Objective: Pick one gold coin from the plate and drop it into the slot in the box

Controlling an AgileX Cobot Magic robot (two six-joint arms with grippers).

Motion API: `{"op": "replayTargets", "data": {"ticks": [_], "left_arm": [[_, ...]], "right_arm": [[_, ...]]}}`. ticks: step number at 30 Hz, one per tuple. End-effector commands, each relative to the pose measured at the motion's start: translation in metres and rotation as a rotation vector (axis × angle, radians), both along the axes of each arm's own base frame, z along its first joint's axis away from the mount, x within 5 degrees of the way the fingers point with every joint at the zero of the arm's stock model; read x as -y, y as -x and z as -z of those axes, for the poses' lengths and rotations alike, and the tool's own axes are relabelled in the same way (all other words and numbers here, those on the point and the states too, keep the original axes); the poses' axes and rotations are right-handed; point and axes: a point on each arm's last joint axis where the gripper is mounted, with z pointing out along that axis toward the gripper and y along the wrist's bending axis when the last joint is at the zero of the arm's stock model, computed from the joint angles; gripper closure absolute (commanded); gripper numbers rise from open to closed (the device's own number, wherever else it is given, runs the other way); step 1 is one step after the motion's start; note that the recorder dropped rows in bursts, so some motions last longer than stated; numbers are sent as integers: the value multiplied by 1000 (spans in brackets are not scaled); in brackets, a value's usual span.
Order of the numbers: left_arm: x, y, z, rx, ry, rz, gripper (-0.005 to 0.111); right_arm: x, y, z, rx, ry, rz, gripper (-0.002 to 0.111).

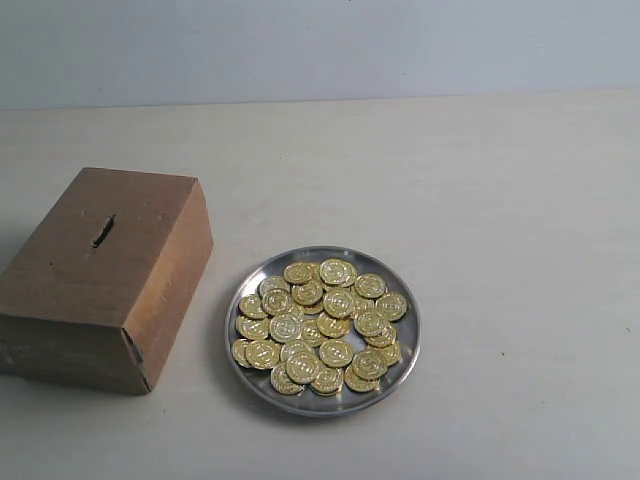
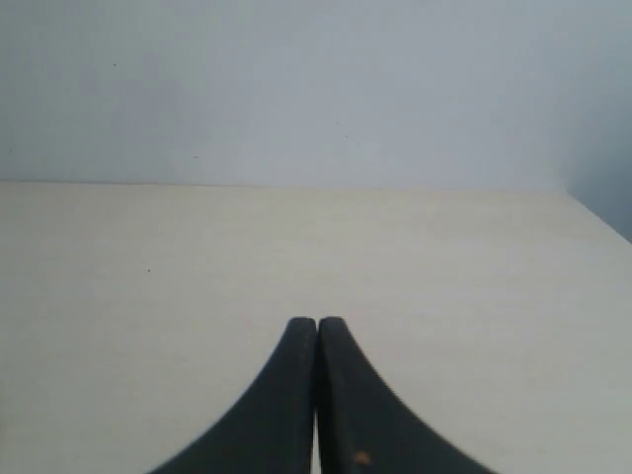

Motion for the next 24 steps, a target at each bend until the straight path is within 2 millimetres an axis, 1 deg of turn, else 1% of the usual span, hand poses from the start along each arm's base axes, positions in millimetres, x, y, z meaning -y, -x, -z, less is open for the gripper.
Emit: {"op": "replayTargets", "data": {"ticks": [1,11,24], "left_arm": [[0,0,1,-5,5,1,107],[0,0,1,-4,3,1,107],[0,0,1,-4,3,1,107]], "right_arm": [[0,1,3,-15,-9,2,108],[0,1,3,-22,-15,1,108],[0,1,5,-38,34,-7,108]]}}
